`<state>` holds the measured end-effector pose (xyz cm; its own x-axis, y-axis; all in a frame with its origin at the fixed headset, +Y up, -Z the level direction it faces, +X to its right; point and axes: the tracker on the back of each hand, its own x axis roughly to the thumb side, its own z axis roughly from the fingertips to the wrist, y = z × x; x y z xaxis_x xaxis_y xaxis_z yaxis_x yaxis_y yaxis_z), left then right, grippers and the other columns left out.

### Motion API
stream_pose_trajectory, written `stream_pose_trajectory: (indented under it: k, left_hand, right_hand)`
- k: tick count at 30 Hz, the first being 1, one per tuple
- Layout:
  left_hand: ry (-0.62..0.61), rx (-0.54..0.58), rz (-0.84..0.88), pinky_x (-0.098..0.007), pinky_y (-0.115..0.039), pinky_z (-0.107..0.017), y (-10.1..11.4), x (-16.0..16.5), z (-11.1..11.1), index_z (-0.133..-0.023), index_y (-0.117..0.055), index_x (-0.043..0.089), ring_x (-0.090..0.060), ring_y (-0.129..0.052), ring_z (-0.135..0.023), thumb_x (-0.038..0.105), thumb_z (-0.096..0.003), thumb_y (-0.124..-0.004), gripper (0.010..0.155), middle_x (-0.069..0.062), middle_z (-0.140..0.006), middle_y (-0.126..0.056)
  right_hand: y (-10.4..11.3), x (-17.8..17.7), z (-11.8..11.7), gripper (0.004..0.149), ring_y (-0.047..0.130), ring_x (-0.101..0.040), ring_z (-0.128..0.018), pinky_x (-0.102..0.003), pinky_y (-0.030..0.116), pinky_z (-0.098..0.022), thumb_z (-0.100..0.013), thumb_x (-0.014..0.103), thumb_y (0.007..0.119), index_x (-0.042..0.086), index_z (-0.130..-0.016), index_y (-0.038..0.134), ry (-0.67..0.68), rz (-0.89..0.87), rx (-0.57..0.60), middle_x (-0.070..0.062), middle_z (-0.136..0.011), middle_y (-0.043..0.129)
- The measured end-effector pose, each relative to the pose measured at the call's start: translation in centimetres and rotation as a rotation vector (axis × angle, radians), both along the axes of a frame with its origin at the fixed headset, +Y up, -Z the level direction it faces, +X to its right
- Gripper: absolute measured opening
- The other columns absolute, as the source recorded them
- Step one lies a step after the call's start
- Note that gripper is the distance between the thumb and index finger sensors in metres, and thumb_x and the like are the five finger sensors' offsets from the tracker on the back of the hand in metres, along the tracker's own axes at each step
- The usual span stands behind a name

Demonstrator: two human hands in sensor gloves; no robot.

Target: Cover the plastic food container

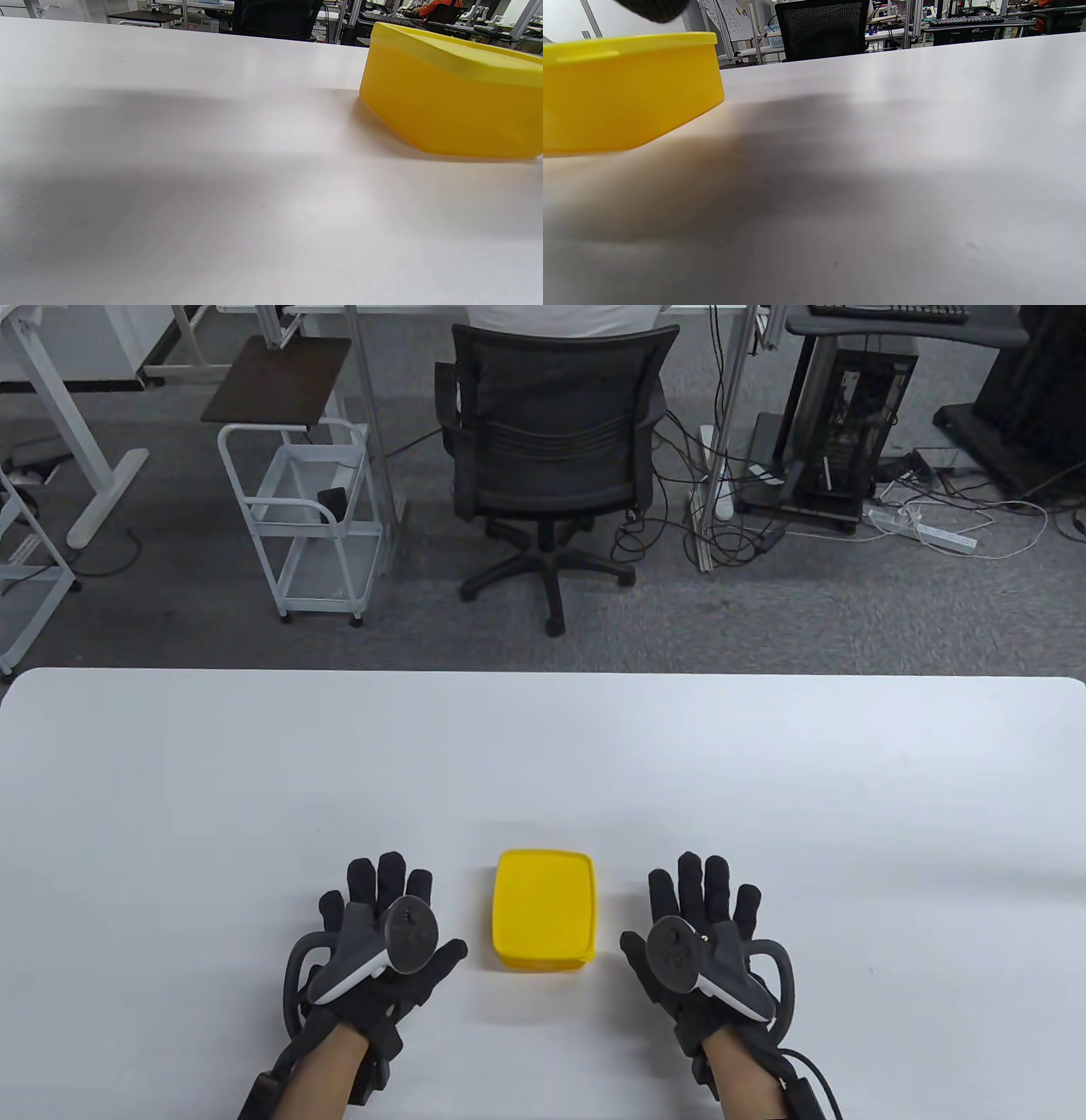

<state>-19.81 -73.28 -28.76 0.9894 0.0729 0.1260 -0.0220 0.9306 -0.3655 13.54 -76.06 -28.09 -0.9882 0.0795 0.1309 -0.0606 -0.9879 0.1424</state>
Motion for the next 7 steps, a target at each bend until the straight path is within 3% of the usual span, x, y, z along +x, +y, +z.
stream_pose_trajectory:
  k: [7]
  left_hand:
    - [0.005,-0.007,0.005,-0.076,-0.004,-0.075,-0.09,-0.02,-0.06,-0.116,-0.002,0.020,-0.049,0.017,-0.107,0.068,-0.0543,-0.042,0.088,-0.018,-0.121,0.016]
  right_hand:
    - [0.00,-0.12,-0.03,0.080,-0.001,-0.052,-0.104,-0.076,0.013,-0.074,-0.065,0.061,0.048,0.012,-0.120,0.019,-0.002,0.012,-0.008,-0.029,-0.120,0.009]
